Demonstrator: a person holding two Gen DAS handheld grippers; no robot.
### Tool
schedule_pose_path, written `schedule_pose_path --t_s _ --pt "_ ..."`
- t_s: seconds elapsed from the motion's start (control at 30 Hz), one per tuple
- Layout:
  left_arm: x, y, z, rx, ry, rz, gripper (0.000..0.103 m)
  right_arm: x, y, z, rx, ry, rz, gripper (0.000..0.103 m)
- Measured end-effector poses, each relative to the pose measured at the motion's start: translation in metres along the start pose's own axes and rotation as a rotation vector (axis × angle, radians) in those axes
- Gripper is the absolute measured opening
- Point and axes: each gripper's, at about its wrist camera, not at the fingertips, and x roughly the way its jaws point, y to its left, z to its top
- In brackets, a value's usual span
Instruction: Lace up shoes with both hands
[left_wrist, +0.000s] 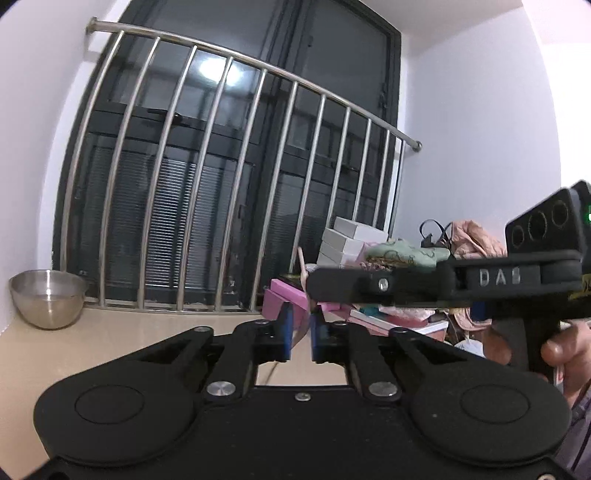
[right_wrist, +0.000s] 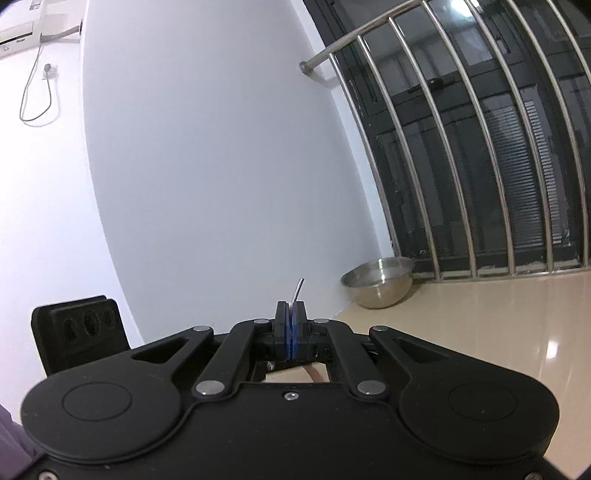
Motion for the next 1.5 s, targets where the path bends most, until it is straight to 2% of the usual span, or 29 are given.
schedule_pose_path --t_s 0.1,0.17,0.2,0.23,0.33,0.4,0.43,0.47,0.53,0.63,0.77,0.8,0.97,1.0,1.03,1.3,1.37,1.4,1.47,1.5 --pt "-0.004 -0.002 -0.001 0.006 0.012 0.018 0.001 -0.005 0.002 -0.002 0.002 0.006 0.004 0.011" --pt "-0.007 -0.004 -0.003 0.02 0.019 0.024 0.001 -0.016 0.002 -0.003 0.028 -0.027 0.014 0.045" --pt "-0.009 -0.006 -0.003 0.027 0.021 0.026 0.001 -0.021 -0.001 -0.003 0.054 -0.049 0.018 0.05" --pt "-0.011 -0.008 -0.004 0.037 0.027 0.023 0.001 -0.022 -0.005 -0.002 0.081 -0.062 0.027 0.051" --pt "-0.01 -0.016 -0.008 0.078 0.051 0.019 0.001 -0.022 -0.014 0.001 0.151 -0.071 0.081 0.049" --pt "-0.01 -0.019 -0.01 0.088 0.052 0.014 0.001 -0.018 -0.011 0.002 0.149 -0.067 0.087 0.045" --pt "-0.011 -0.019 -0.01 0.084 0.05 0.015 0.001 -0.016 -0.01 0.002 0.144 -0.064 0.083 0.035" --pt "-0.011 -0.019 -0.011 0.078 0.051 0.017 0.001 -0.012 -0.008 0.002 0.14 -0.047 0.071 0.02" --pt "-0.012 -0.019 -0.012 0.076 0.05 0.012 0.001 -0.007 -0.007 0.0 0.136 -0.026 0.075 0.001" --pt "-0.016 -0.019 -0.014 0.076 0.023 0.023 0.003 -0.007 -0.008 -0.004 0.142 -0.034 0.061 0.001" --pt "-0.021 -0.018 -0.014 0.052 -0.021 0.034 0.021 -0.01 -0.012 -0.006 0.159 -0.061 0.041 0.001" --pt "-0.021 -0.018 -0.013 0.052 -0.025 0.031 0.021 -0.011 -0.013 -0.006 0.164 -0.067 0.037 0.001" --pt "-0.02 -0.018 -0.009 0.036 -0.044 0.012 0.019 -0.009 -0.011 -0.008 0.156 -0.058 0.043 0.001" --pt "-0.019 -0.018 -0.008 0.029 -0.037 0.01 0.01 -0.009 -0.011 -0.009 0.157 -0.057 0.043 0.001" --pt "-0.017 -0.017 -0.008 0.022 -0.025 0.009 0.007 -0.009 -0.012 -0.009 0.162 -0.059 0.048 0.001" --pt "-0.015 -0.013 -0.009 0.001 -0.012 -0.009 0.002 -0.008 -0.016 -0.011 0.164 -0.06 0.046 0.001" --pt "-0.015 -0.011 -0.008 -0.009 -0.015 0.029 0.001 -0.008 -0.016 -0.011 0.162 -0.067 0.042 0.008" --pt "-0.017 -0.006 -0.005 0.002 -0.024 0.078 0.001 -0.007 -0.016 -0.012 0.162 -0.07 0.04 0.011" --pt "-0.021 0.005 0.002 0.035 -0.046 0.193 0.001 -0.012 -0.02 -0.013 0.167 -0.095 0.026 0.051" --pt "-0.027 0.016 0.01 0.065 -0.065 0.285 0.001 -0.016 -0.021 -0.014 0.17 -0.111 0.015 0.056"
